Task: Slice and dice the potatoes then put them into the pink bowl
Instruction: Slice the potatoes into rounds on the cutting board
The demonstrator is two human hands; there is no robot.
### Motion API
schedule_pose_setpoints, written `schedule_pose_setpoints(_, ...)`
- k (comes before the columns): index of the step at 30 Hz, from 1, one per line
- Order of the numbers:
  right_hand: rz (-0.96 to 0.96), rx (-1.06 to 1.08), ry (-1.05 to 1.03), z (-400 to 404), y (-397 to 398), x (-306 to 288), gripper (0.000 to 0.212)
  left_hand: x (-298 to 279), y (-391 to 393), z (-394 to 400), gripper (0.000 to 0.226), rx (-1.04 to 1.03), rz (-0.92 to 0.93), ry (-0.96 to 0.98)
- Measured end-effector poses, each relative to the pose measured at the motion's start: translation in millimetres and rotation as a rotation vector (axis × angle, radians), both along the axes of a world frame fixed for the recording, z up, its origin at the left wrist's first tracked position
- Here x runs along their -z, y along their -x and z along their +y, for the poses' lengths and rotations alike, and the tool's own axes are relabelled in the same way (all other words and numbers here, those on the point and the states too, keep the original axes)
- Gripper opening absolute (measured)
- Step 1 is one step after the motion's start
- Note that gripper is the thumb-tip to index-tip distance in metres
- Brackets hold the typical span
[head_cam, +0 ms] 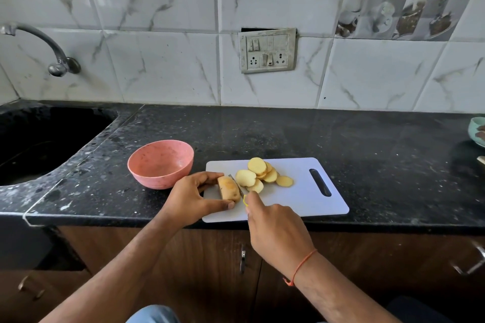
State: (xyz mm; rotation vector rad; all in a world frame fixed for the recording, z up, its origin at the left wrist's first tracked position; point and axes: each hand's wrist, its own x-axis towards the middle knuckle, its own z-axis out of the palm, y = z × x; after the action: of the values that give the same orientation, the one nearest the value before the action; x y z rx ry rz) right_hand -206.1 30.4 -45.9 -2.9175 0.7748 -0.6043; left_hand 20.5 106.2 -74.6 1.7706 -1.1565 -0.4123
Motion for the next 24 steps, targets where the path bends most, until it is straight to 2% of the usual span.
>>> schedule_pose_setpoints(4, 0.006, 0.001, 0.028, -8.3, -16.9, -6.5, 0.023, 0.7, 0.2, 1.2, 0.075, 0.002, -0.008, 0.010)
schedule_pose_setpoints(11, 0.010, -0.024, -0.017, -3.1, 3.5, -1.7, 0.032, 0.4, -0.8, 0.8, 0.078, 0.014, -0.029, 0.013)
schedule_pose_setpoints(16, 0.009, -0.014, 0.033, -10.7, -15.5, -10.0, 0.021, 1.0, 0.8, 2.1, 0.077, 0.006, -0.044, 0.025)
schedule_pose_setpoints(24, 0.013, -0.043, -0.006, -5.3, 0.8, -4.7, 0.022, 1.0, 1.0, 3.5, 0.082, 0.014, -0.045, 0.017)
